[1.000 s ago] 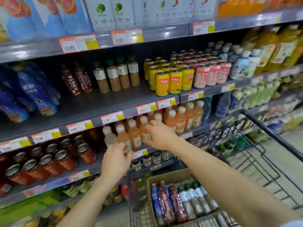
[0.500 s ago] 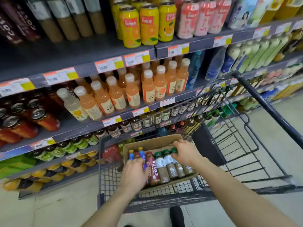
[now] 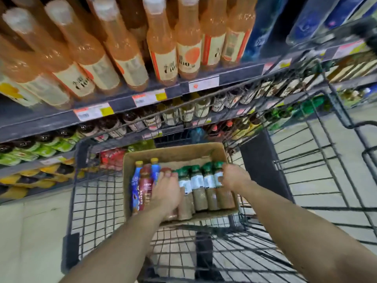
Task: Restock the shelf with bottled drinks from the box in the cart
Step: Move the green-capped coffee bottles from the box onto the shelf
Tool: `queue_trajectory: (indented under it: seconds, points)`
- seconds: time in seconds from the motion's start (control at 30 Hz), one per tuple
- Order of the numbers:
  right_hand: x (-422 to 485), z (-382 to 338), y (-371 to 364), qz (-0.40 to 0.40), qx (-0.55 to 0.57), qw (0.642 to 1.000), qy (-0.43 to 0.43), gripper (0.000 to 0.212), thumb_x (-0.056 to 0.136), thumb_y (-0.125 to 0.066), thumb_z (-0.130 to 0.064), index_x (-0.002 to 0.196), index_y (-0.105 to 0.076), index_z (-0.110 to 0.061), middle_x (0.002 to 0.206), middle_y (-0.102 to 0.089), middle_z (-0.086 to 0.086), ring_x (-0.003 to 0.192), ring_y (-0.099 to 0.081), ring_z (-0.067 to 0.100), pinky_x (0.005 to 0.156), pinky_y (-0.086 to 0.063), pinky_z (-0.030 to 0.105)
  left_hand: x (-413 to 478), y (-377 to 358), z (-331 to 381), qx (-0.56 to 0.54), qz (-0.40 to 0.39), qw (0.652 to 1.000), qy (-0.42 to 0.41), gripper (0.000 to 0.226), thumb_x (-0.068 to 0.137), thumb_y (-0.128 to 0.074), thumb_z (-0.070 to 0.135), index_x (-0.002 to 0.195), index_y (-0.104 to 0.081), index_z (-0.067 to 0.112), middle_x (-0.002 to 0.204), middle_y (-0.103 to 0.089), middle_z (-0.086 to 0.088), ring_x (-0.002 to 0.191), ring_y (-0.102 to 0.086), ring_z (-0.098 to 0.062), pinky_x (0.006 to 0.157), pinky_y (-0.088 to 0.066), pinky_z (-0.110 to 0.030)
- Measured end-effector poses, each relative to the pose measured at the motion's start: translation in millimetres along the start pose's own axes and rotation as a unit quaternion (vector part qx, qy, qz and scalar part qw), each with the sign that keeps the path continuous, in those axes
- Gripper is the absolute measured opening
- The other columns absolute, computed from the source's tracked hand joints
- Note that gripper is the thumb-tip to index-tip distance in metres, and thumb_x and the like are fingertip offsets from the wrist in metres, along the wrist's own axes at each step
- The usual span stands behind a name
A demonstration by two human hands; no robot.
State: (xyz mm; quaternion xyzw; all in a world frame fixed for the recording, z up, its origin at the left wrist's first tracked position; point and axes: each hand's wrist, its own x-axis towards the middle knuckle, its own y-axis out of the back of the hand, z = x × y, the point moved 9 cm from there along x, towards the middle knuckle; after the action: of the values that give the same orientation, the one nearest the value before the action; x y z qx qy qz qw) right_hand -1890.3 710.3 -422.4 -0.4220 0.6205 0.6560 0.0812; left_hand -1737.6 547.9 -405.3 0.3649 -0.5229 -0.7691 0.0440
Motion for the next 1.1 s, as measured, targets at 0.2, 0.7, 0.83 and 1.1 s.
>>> queue_trajectory:
  seconds: [0.2, 0.7, 0.83, 1.1]
  points:
    - [49, 0, 2, 0.027, -0.007, 0.999, -0.044, 0.051, 0.085, -0.063, -0.059, 0.110, -0.060, -0.014, 0.111, -0.065, 0.008, 0.103, -0.064, 0.029, 0.069, -0.045, 0.032, 41, -13, 12, 0.087, -0.025, 0.996, 0.015, 0.076, 0.085, -0.056, 0.068, 0.134, -0.054, 0.010, 0.135, -0.048, -0.008, 0.130, -0.033, -0.029, 0.104, -0.035, -0.043]
    - [48, -8, -20, 0.029, -0.110, 0.991, -0.072, 0.045, 0.089, -0.066, -0.031, 0.125, -0.055, -0.007, 0.121, -0.064, 0.004, 0.113, -0.063, 0.022, 0.081, -0.052, 0.031, 42, -15, 48, 0.177, 0.003, 0.982, -0.067, 0.064, 0.082, -0.060, 0.062, 0.126, -0.047, 0.017, 0.105, -0.069, -0.011, 0.114, -0.046, -0.034, 0.107, -0.024, -0.050]
    - [46, -14, -21, 0.030, -0.108, 0.992, -0.065, 0.049, 0.091, -0.063, -0.028, 0.130, -0.047, -0.004, 0.123, -0.062, 0.007, 0.114, -0.062, 0.023, 0.082, -0.054, 0.032, 36, -18, 61, 0.122, -0.004, 0.990, -0.066, 0.058, 0.084, -0.064, 0.049, 0.127, -0.040, 0.018, 0.105, -0.069, -0.010, 0.107, -0.053, -0.032, 0.089, -0.036, -0.043]
    - [15, -7, -41, 0.087, 0.044, 0.993, -0.066, 0.050, 0.086, -0.073, -0.029, 0.117, -0.039, -0.010, 0.116, -0.056, 0.010, 0.101, -0.067, 0.028, 0.070, -0.051, 0.034, 18, -35, 29, -0.217, -0.022, 0.969, 0.115, 0.063, 0.074, -0.081, 0.031, 0.126, -0.050, 0.013, 0.122, -0.058, -0.009, 0.108, -0.060, -0.027, 0.091, -0.052, -0.037]
